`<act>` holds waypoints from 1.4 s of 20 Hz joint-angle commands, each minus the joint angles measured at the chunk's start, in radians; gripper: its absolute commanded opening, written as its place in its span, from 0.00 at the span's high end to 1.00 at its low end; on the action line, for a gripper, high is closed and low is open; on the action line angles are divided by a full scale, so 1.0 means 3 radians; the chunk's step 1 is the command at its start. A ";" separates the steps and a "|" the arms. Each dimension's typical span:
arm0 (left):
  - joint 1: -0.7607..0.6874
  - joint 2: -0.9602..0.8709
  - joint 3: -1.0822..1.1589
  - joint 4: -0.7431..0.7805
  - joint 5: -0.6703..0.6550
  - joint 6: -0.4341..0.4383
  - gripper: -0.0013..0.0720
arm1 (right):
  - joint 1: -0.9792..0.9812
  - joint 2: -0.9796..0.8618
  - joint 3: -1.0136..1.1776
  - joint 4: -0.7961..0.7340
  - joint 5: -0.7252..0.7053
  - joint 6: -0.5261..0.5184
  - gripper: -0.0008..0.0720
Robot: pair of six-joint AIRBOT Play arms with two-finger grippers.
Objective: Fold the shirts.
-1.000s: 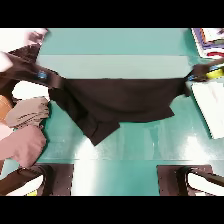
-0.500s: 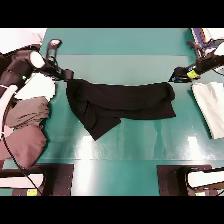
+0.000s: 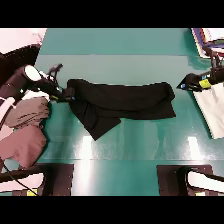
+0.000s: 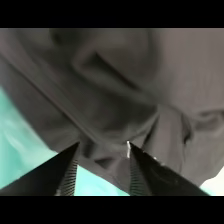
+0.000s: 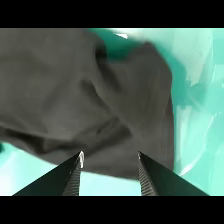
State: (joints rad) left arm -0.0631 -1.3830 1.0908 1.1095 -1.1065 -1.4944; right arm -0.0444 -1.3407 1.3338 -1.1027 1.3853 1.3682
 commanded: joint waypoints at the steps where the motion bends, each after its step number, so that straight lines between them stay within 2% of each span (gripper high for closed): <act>1: -0.0010 0.0052 -0.0534 -0.0357 0.0294 -0.0009 0.46 | -0.0005 0.0284 -0.0407 0.0039 -0.0120 -0.0027 0.43; 10: -0.0010 0.0039 -0.0661 -0.0815 0.0852 0.0038 0.46 | -0.0005 0.0361 -0.0511 0.0042 -0.0169 -0.0027 0.43; 14: -0.0010 0.0042 -0.0652 -0.0912 0.0891 0.0039 0.46 | -0.0005 0.0361 -0.0511 0.0041 -0.0170 -0.0027 0.43; 17: -0.0010 0.0043 -0.0652 -0.0913 0.0749 0.0125 0.47 | -0.0005 0.0361 -0.0511 0.0041 -0.0200 -0.0027 0.43; 18: -0.0010 0.0043 -0.0652 -0.0924 0.0721 0.0123 0.61 | -0.0005 0.0361 -0.0511 0.0041 -0.0210 -0.0027 0.43; 19: -0.0010 0.0043 -0.0651 -0.0933 0.0702 0.0125 0.84 | -0.0005 0.0361 -0.0511 0.0041 -0.0215 -0.0027 0.43; 20: -0.0010 0.0043 -0.0651 -0.0933 0.0684 0.0131 0.95 | -0.0005 0.0361 -0.0511 0.0041 -0.0216 -0.0027 0.43; 25: 0.0169 0.0272 -0.0336 -0.0689 0.0327 0.0301 0.95 | -0.0337 0.0385 -0.0637 0.0028 0.0108 -0.0028 0.43; 28: 0.0340 0.0516 -0.0117 -0.0556 0.0225 0.0300 0.95 | -0.0716 0.0477 -0.1072 0.0031 0.0034 -0.0028 0.42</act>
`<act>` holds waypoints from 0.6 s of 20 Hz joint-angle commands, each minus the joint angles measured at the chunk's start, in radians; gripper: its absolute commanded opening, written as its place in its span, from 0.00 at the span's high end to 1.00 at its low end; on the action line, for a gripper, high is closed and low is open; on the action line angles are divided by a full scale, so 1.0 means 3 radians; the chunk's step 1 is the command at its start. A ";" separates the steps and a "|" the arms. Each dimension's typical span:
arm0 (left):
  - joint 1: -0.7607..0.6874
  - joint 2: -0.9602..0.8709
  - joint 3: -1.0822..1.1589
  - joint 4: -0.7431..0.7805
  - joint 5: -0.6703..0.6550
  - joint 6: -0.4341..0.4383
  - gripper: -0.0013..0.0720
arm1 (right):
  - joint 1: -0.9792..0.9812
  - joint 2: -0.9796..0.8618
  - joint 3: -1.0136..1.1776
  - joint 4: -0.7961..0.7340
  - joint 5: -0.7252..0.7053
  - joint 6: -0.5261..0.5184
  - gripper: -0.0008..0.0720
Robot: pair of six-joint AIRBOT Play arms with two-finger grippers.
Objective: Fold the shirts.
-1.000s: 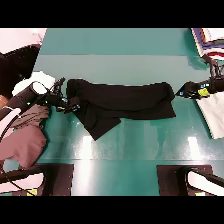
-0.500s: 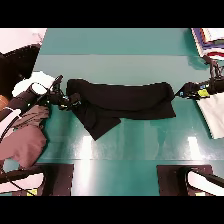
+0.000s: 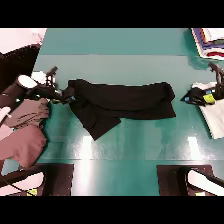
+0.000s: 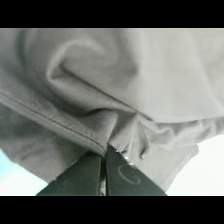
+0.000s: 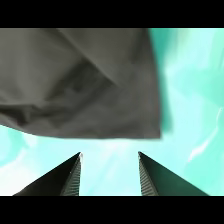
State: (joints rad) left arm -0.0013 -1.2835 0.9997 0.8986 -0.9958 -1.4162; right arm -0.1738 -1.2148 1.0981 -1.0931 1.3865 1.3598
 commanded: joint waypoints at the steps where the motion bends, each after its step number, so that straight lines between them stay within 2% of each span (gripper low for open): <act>1: 0.0151 0.0233 0.0219 0.0178 -0.0142 0.0041 0.95 | -0.0399 0.0053 -0.0441 0.0000 0.0014 0.0000 0.38; 2: 0.0153 0.0245 0.0234 0.0193 -0.0159 0.0041 0.95 | -0.0487 0.0025 -0.0587 0.0005 0.0006 0.0000 0.28; 7: 0.0151 0.0247 0.0231 0.0240 -0.0252 0.0039 0.95 | -0.0511 -0.0258 -0.1057 0.0151 -0.0295 -0.0071 0.29; 12: 0.0151 0.0248 0.0231 0.0244 -0.0314 0.0037 0.95 | -0.0181 -0.0573 -0.0997 0.0547 -0.0699 -0.0139 0.29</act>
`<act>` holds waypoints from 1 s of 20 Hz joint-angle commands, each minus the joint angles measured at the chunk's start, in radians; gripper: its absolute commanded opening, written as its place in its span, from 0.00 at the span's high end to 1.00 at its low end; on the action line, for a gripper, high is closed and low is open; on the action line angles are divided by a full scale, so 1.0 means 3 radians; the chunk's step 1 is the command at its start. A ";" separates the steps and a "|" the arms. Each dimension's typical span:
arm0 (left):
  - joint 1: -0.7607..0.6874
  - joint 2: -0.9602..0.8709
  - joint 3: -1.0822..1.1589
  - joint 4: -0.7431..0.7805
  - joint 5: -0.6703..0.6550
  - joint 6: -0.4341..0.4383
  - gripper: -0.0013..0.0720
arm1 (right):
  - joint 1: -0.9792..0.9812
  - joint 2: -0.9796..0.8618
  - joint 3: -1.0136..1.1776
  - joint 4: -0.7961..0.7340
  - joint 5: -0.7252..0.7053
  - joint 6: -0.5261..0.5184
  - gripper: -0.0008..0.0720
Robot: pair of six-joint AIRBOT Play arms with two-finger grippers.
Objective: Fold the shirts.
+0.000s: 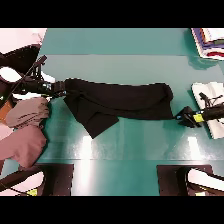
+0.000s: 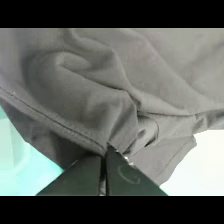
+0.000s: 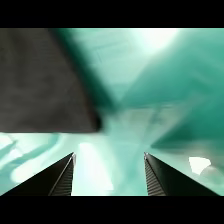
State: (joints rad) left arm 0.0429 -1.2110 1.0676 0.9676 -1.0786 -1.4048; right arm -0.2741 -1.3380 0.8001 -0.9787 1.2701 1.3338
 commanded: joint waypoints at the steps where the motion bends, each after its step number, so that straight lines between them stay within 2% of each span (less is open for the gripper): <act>1: 0.0004 0.0006 0.0005 0.0018 -0.0038 0.0000 0.95 | 0.0248 -0.0211 0.0047 0.0214 -0.0367 -0.0055 0.29; 2: 0.0004 0.0006 0.0005 0.0019 -0.0039 -0.0001 0.95 | 0.0340 -0.0258 0.0116 0.0234 -0.0413 -0.0055 0.36; 6: 0.0005 0.0043 0.0008 0.0020 -0.0047 0.0000 0.95 | 0.0635 -0.0348 0.0429 0.0205 -0.0436 -0.0121 0.96; 11: 0.0005 0.0577 0.0441 0.0273 -0.0207 -0.0005 0.95 | 0.0585 0.0244 0.1061 0.0205 -0.0266 -0.0153 0.96; 16: 0.0005 0.1217 0.1606 0.0332 -0.0359 -0.0009 0.95 | 0.0233 0.1227 0.2106 0.0206 -0.0198 -0.0153 0.96; 18: 0.0005 0.1333 0.2136 0.0332 -0.0374 -0.0113 0.95 | 0.0086 0.1527 0.2467 0.0203 -0.0198 -0.0153 0.96; 19: 0.0005 0.1339 0.2160 0.0332 -0.0376 -0.0121 0.95 | 0.0081 0.1537 0.2480 0.0205 -0.0198 -0.0151 0.96; 20: 0.0005 0.1372 0.2678 0.0331 -0.0420 -0.0266 0.95 | -0.0075 0.1773 0.2756 0.0202 -0.0186 -0.0151 0.96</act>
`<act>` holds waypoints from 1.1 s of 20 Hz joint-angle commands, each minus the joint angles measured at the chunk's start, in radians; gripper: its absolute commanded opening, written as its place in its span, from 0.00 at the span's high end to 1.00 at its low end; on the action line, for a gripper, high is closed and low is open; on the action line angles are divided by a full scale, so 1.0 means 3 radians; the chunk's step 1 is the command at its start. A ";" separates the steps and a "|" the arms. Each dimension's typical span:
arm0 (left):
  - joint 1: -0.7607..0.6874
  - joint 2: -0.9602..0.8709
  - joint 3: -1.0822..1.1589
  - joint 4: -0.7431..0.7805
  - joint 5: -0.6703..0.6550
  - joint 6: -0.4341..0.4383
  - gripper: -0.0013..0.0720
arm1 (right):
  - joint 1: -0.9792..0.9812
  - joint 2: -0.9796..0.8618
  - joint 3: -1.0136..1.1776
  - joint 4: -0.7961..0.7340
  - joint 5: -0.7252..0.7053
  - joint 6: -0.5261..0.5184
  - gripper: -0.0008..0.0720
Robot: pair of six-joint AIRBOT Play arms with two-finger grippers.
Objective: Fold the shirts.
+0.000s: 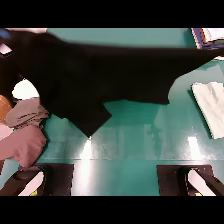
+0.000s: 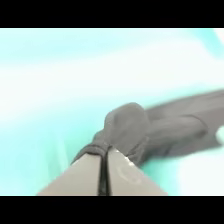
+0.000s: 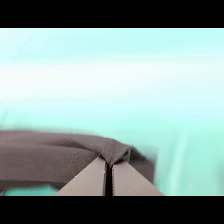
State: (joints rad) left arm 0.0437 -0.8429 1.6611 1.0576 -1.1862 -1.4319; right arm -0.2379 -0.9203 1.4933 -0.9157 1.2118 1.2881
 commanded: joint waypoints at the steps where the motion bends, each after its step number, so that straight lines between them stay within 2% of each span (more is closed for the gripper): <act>1: 0.0003 0.0145 0.0975 0.0032 -0.0085 -0.0263 0.95 | -0.0281 0.0455 0.0576 -0.0008 0.0037 0.0001 0.96; 5: 0.0003 0.0145 0.1682 0.0033 0.0039 -0.0504 0.96 | -0.0601 0.0479 0.1157 -0.0006 0.0281 0.0004 0.96; 9: 0.0003 0.0122 0.1774 0.0039 -0.0024 -0.0563 0.96 | -0.0516 0.0151 0.1696 -0.0022 0.0692 0.0072 0.96; 11: 0.0003 0.0102 0.1471 0.0112 -0.0130 -0.0591 0.96 | -0.0290 -0.0094 0.1882 -0.0285 0.0909 0.0258 0.96; 13: 0.0003 0.0064 0.0866 0.0210 -0.0164 -0.0590 0.96 | 0.0058 -0.0338 0.1844 -0.0683 0.1090 0.0420 0.96; 17: 0.0001 -0.0459 -0.0233 0.0193 -0.0207 -0.0514 0.95 | 0.0862 -0.0999 0.1292 -0.1573 0.1330 0.0532 0.96; 19: 0.0001 -0.0912 -0.0535 0.0193 -0.0184 -0.0429 0.95 | 0.0974 -0.1433 0.1049 -0.1609 0.1347 0.0532 0.96; 22: 0.0001 -0.1696 -0.0631 0.0184 0.0009 -0.0319 0.95 | 0.0933 -0.2060 0.0899 -0.1609 0.1088 0.0530 0.96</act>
State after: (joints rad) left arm 0.0433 -1.1694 1.5440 1.1172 -1.2247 -1.5650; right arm 0.0151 -1.3769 1.8164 -1.3457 1.5726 1.4376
